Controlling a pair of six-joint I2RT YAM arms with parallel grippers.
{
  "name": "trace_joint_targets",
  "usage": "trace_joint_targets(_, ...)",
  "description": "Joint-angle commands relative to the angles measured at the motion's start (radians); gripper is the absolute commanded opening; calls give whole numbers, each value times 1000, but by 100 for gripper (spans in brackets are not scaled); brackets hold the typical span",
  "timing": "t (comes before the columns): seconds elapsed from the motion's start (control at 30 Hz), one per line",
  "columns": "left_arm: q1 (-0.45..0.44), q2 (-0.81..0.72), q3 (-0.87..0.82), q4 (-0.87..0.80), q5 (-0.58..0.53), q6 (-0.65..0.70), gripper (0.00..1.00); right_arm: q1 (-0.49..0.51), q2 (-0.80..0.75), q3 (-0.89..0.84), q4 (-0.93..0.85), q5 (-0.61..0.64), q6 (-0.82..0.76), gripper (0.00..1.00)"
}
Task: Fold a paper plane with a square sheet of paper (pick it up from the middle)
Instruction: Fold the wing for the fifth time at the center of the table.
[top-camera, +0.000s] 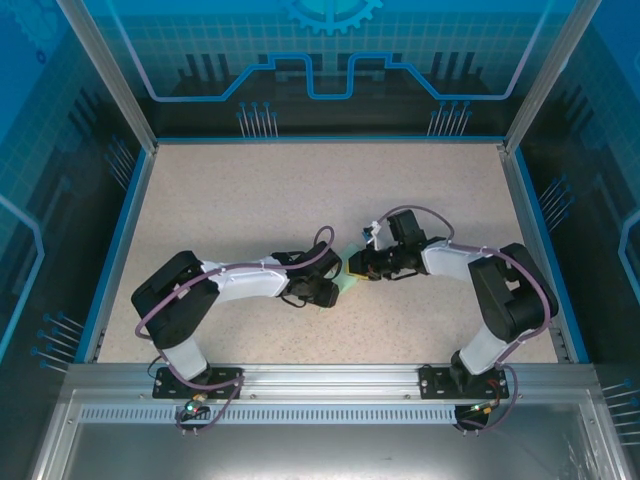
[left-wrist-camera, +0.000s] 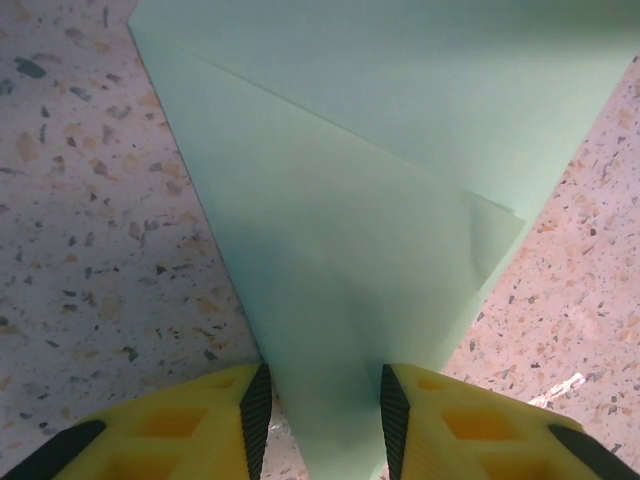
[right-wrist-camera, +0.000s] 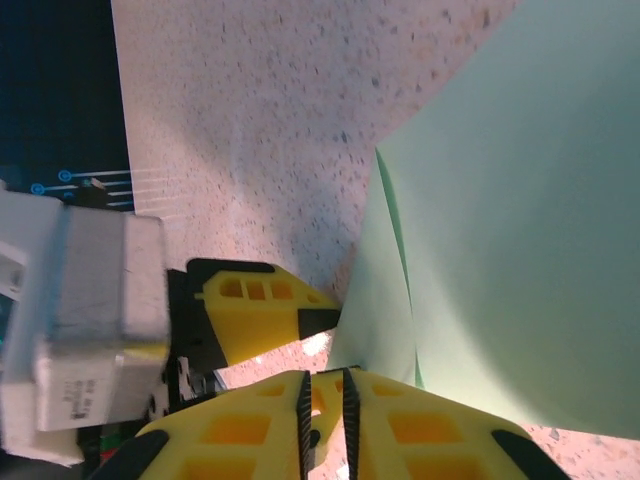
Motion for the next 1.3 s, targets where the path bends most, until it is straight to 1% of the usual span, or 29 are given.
trace_joint_targets(0.0,-8,26,2,20,-11,24,37,23,42,-34,93,-40,87,16)
trace_joint_targets(0.17,-8,19,-19,38,-12,27,34,48,46,-58,150,-42,133,15)
trace_joint_targets(0.4,-8,15,-39,73,-8,9,35,70,82,-79,188,-20,155,15)
trace_joint_targets(0.57,-8,-2,-39,72,-2,6,35,81,102,-58,101,38,93,15)
trace_joint_targets(0.83,-6,-71,-14,40,13,-17,39,87,115,-42,-24,141,8,15)
trace_joint_targets(0.97,9,-122,-10,27,29,-44,44,89,109,-29,-76,179,-23,15)
trace_joint_targets(1.07,40,-162,-37,52,60,-90,50,89,103,-32,-87,193,-35,15)
trace_joint_targets(1.17,78,-170,-81,124,140,-161,51,90,99,-41,-79,193,-38,14)
trace_joint_targets(1.27,90,-149,-107,171,162,-198,51,90,102,-50,-65,188,-34,14)
